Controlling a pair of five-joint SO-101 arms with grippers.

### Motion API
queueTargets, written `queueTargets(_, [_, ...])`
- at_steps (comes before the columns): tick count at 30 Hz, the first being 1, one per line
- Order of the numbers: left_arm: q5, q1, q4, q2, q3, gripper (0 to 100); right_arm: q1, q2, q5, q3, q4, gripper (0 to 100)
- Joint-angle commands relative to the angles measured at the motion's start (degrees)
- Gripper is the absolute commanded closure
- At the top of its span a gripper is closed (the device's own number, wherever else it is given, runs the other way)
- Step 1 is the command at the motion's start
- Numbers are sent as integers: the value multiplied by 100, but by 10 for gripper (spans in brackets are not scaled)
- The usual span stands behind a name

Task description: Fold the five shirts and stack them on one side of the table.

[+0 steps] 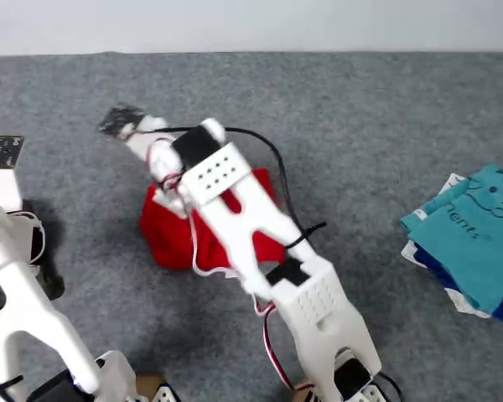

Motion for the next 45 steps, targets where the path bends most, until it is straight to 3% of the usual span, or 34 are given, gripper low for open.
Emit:
queueTargets(1, [-26,35,44,-193,-22,993,338,286,264,-70,338,957])
queueTargets(6, [-35,35,35,-193,-31,993,347,796,316,-62,374,988])
queueTargets(14, [-35,9,35,-193,-57,993,-1147,831,299,-176,382,989])
queueTargets(18, [-35,9,18,-193,-57,993,-1349,532,308,-273,382,989])
queueTargets(29, [-35,9,-53,-193,-57,993,716,84,334,-264,312,989])
queueTargets(35, [-9,35,-44,-193,-57,993,1868,743,334,-264,-497,989])
queueTargets(45, [-9,35,-35,-193,-40,993,2176,1578,334,-308,-1341,989])
